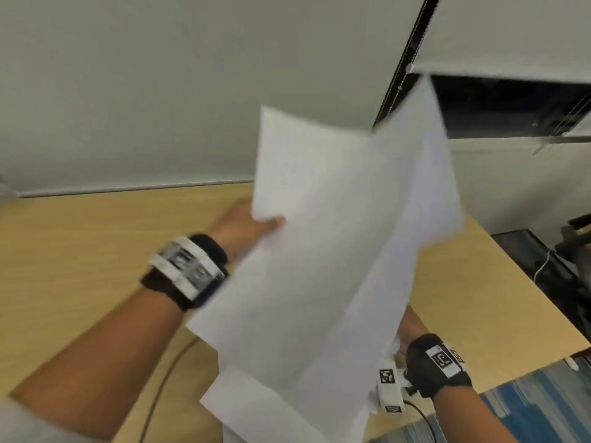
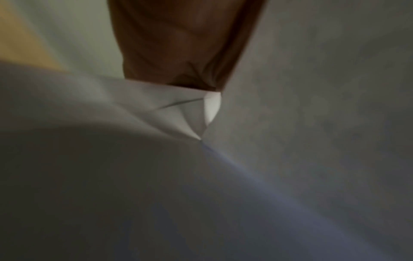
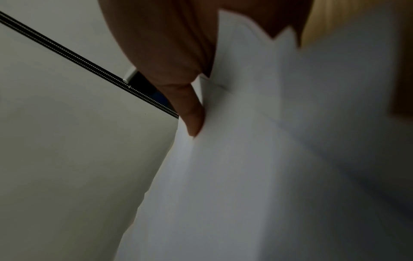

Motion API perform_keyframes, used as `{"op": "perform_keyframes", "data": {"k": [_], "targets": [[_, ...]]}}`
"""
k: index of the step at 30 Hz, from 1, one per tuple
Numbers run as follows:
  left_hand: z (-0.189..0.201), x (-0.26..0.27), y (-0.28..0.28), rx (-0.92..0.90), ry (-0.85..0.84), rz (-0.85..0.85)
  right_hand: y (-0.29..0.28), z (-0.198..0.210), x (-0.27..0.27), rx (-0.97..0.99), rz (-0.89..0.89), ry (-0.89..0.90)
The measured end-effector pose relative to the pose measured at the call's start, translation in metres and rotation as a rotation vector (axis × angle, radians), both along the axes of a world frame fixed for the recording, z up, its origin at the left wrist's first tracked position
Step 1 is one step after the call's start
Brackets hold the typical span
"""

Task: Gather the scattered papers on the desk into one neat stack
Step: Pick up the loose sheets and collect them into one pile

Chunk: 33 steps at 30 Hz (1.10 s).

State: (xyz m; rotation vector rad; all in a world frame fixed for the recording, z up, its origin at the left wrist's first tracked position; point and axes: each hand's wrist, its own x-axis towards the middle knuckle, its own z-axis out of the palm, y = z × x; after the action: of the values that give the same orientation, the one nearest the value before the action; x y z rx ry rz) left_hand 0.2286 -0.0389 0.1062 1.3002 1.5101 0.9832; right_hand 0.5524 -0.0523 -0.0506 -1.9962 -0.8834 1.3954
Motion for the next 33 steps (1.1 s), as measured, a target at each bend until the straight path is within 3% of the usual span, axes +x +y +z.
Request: {"op": "perform_keyframes", "data": {"k": [3, 5, 8, 11, 14, 20, 24, 28, 30, 33], "targets": [[-0.088, 0.041, -0.010, -0.239, 0.071, -0.034, 0.002, -0.038, 0.033, -0.059, -0.028, 0.060], [-0.124, 0.042, -0.009, -0.318, 0.216, -0.040, -0.004, -0.007, 0.015, -0.071, -0.032, 0.191], [-0.148, 0.040, -0.011, -0.372, 0.364, -0.077, -0.013, 0.026, -0.002, -0.024, -0.118, 0.244], [-0.149, 0.035, -0.006, -0.342, 0.241, 0.025, -0.014, 0.024, 0.002, -0.051, -0.088, 0.361], [-0.145, 0.040, -0.009, -0.304, 0.101, 0.152, -0.012, 0.028, -0.003, -0.022, -0.076, 0.320], [-0.150, 0.041, -0.016, -0.221, 0.206, 0.111, -0.009, 0.019, -0.007, -0.021, -0.110, 0.169], [-0.147, 0.028, -0.006, -0.113, 0.352, 0.259, -0.009, 0.014, -0.003, -0.013, -0.107, 0.191], [-0.144, 0.015, 0.000, -0.163, 0.404, 0.319, -0.015, 0.030, -0.010, 0.016, -0.067, 0.323], [-0.145, 0.010, -0.002, -0.174, 0.333, 0.302, -0.017, 0.034, -0.010, -0.007, -0.064, 0.396], [-0.144, -0.005, -0.009, -0.224, 0.039, 0.365, -0.022, 0.037, -0.008, 0.042, -0.059, 0.507]]}}
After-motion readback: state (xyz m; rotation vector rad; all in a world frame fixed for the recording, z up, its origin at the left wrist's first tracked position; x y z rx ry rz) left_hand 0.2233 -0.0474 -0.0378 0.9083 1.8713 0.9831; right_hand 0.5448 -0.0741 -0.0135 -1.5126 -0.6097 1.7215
